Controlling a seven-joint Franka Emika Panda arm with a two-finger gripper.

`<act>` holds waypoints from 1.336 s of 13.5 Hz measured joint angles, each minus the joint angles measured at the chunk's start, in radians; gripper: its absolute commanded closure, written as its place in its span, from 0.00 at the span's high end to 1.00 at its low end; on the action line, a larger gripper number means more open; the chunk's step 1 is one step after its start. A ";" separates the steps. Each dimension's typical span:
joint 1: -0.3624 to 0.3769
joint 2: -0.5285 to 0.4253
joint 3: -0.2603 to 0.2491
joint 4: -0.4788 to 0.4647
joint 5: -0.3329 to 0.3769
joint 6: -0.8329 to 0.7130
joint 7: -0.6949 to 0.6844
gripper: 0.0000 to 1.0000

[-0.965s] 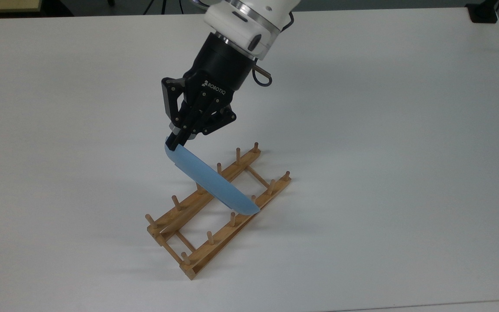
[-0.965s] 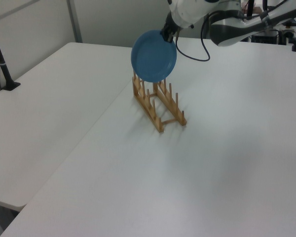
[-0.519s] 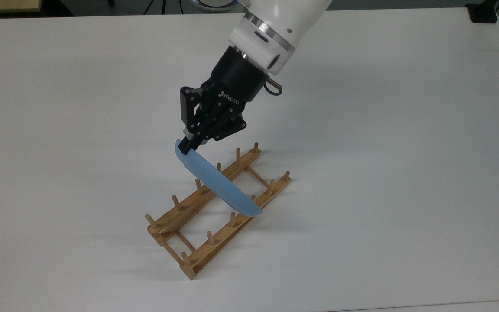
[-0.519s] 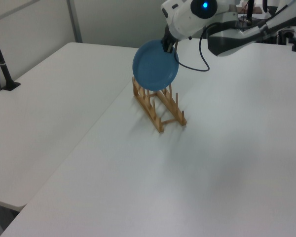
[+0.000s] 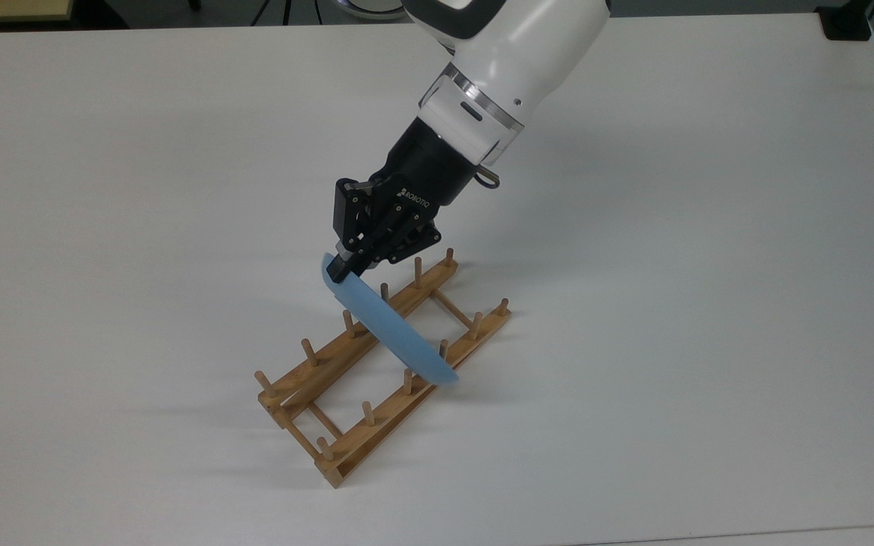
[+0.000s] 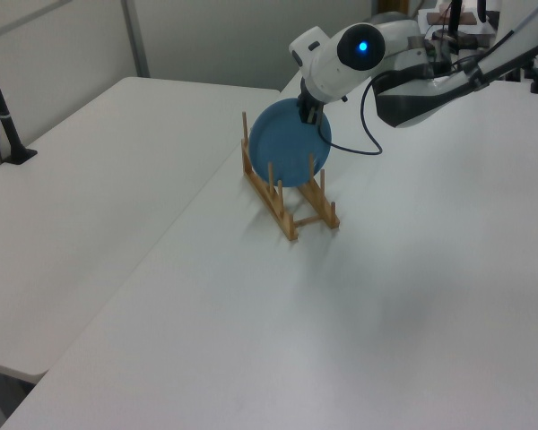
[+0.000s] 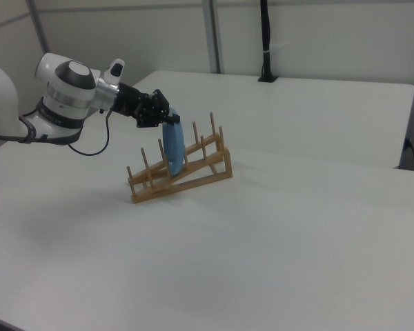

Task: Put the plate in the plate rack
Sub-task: 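Open the gripper and raise it away from the plate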

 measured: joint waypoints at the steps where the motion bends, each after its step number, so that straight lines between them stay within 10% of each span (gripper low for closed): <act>1: 0.000 0.002 0.002 0.000 0.000 0.000 0.031 1.00; 6: 0.001 0.000 0.023 0.011 0.002 0.000 0.214 1.00; 10: -0.005 -0.009 0.075 0.021 0.160 0.000 0.301 1.00; 18: -0.166 -0.161 0.148 0.012 0.951 -0.423 -0.178 1.00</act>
